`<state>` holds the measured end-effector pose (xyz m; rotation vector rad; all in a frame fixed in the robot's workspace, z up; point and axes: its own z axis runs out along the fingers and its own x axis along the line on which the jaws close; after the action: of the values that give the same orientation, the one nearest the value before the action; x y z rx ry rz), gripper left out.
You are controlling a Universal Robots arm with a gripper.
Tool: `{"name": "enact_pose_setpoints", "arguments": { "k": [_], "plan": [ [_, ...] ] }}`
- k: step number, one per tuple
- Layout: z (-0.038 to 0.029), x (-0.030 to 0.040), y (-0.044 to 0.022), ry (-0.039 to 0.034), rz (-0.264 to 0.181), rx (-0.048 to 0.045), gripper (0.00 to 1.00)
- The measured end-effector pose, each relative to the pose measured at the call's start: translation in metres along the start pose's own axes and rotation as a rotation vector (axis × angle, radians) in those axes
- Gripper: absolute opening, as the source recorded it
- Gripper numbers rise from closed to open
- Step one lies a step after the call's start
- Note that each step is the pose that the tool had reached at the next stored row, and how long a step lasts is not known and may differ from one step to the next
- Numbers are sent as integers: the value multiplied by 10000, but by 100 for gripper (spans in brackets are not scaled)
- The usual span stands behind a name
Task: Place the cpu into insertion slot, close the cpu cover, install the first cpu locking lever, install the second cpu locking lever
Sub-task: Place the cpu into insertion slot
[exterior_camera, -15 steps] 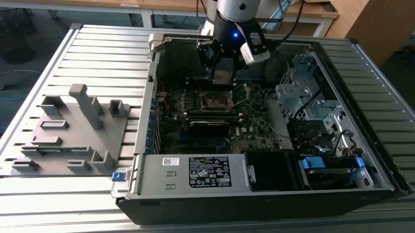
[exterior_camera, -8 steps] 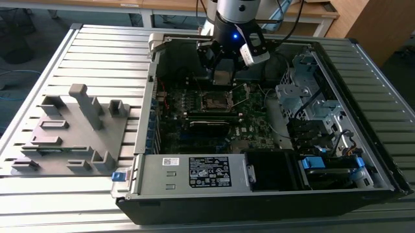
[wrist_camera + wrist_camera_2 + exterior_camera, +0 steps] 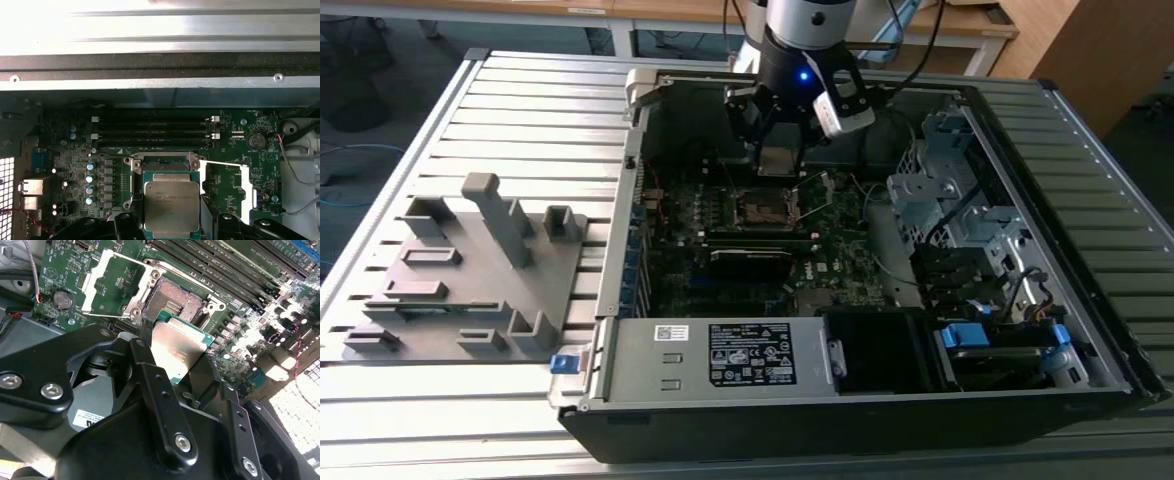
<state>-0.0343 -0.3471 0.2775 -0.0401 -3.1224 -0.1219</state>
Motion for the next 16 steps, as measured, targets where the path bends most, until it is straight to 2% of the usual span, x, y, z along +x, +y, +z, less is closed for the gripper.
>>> {"name": "enact_pose_setpoints", "arguments": {
  "k": [16],
  "plan": [
    [25, 0, -2, 1, 0, 1, 54]
  ]
}}
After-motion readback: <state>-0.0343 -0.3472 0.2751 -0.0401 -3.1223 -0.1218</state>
